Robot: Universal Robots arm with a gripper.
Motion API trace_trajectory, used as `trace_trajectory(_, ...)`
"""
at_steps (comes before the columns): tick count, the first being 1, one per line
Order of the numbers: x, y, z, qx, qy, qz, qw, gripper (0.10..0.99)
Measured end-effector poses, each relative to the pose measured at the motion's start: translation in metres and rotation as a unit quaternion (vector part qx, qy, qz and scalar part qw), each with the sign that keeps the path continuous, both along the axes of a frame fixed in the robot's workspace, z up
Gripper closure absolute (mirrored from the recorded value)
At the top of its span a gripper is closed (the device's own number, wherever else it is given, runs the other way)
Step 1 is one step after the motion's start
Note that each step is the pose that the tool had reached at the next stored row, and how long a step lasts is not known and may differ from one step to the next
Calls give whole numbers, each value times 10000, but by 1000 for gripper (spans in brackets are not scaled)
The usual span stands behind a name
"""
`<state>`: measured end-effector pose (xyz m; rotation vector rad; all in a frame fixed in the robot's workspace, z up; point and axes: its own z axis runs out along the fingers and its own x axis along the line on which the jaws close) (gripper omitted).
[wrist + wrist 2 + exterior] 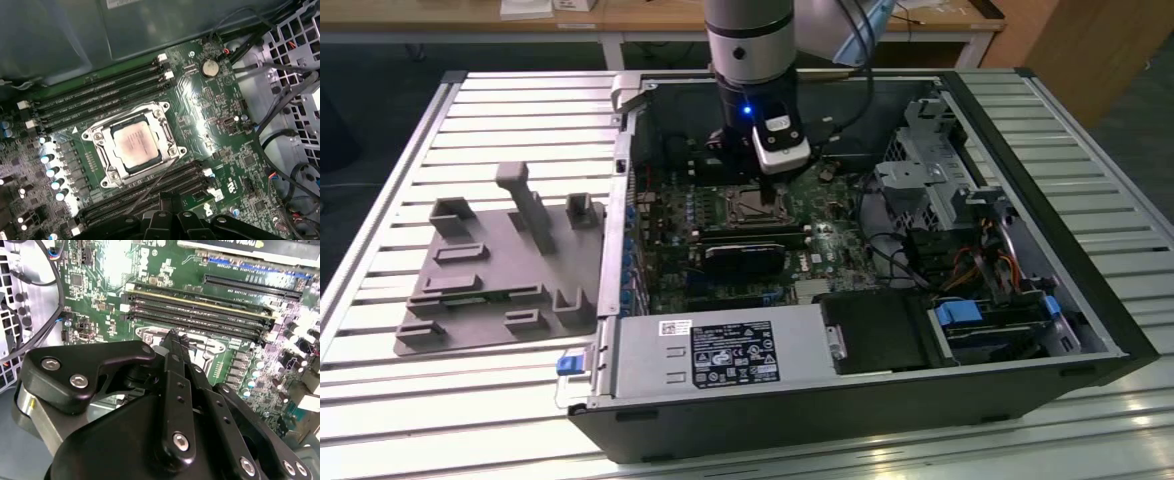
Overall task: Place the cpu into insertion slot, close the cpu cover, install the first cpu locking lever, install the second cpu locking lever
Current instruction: 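Install the second cpu locking lever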
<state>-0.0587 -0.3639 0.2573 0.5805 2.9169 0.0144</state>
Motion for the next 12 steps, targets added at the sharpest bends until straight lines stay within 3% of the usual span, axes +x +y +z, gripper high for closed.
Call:
trace_trajectory(5,-2,-52,-21,3,1,0,10000,984)
trace_trajectory(12,-61,-60,-85,61,3,124,9999,984)
